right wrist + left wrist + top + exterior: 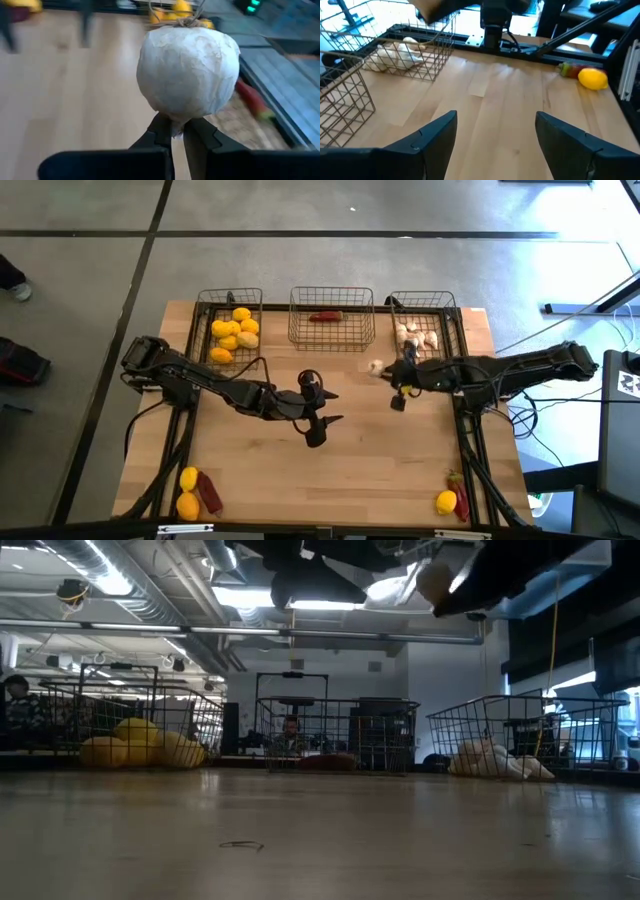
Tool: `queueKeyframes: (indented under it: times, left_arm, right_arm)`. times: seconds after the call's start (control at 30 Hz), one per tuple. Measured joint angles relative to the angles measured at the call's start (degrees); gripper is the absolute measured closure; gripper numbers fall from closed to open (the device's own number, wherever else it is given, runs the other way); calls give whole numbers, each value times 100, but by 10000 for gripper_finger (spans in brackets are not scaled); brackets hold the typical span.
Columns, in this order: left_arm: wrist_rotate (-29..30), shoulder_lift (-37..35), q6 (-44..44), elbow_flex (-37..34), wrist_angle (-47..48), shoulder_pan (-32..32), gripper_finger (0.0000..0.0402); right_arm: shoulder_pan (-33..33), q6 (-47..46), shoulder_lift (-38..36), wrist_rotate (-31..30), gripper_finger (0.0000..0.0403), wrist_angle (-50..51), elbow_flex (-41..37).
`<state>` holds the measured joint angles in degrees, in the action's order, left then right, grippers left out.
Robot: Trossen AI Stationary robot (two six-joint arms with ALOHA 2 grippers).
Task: Sort produce into baskets
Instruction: Put the white garlic into the right gold wire basket
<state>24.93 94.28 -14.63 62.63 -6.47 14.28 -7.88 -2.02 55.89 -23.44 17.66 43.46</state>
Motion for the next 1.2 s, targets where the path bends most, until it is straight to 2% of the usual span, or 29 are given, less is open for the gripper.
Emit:
queueKeyframes:
  times: [0.17, 0.3, 0.67, 0.97, 1.2]
  left_arm:
    - [1, 31, -93, 0, 16, -7, 137]
    - [0, 55, -178, 0, 51, -7, 137]
    - [0, 55, -173, 0, 153, -13, 137]
    - [1, 55, -87, 0, 150, -17, 137]
    - [2, 55, -44, 0, 152, -17, 137]
  right_arm:
    - [780, -101, -373, -233, 377, 729, 0]
    - [1678, -104, -518, -147, 377, 1148, 2]
    - [4258, 233, -335, 1181, 377, 1914, 2]
    - [5819, 389, 439, 2151, 377, 1885, 2]
    - [6422, 534, 1263, 2211, 377, 1839, 2]
